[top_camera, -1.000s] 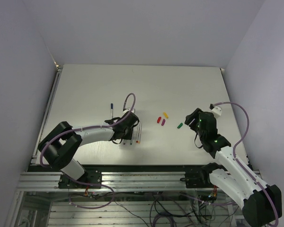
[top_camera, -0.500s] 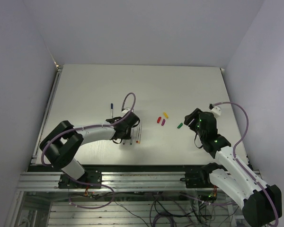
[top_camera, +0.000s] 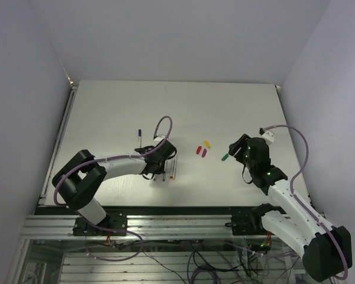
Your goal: Insert the pens into the pen caps
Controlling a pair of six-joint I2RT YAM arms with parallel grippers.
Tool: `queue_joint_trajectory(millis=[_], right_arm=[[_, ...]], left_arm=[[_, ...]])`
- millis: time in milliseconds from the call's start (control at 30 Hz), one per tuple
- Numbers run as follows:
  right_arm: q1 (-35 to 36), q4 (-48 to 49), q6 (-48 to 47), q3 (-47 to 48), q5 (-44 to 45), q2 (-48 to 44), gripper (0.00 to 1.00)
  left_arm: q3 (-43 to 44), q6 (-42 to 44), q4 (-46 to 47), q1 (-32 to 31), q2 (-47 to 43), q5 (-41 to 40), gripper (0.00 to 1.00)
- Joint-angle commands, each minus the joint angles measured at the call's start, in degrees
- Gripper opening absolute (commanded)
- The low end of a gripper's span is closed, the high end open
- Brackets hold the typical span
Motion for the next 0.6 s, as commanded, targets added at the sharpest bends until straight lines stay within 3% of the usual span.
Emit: queue_joint_trajectory(millis=[0, 567], right_arm=[[-0.3, -0.2, -1.0, 1.2, 0.4, 0.6, 0.57], [-0.3, -1.1, -3.6, 4.6, 2.2, -0.7, 0.57]], left_arm=[[-4.5, -0.9, -4.5, -0.4, 4.0, 2.5, 0.07], [2.2, 0.7, -7.3, -2.8, -13.1, -3.5, 0.07]])
